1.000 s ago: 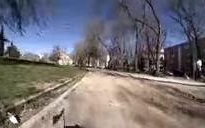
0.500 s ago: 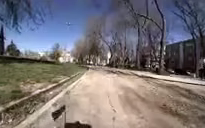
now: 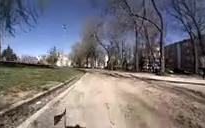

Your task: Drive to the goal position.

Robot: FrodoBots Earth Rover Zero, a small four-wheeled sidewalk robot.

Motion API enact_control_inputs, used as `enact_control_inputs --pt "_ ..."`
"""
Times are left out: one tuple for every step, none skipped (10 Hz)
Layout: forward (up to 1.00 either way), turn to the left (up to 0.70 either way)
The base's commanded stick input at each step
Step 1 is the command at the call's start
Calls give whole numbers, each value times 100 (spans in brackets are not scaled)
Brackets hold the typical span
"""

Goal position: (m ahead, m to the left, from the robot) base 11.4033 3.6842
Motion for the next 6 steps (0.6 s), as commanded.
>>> enact_control_inputs --pt "100 0" --pt "100 0" --pt "100 0" --pt "100 0" --pt "100 0" --pt "100 0"
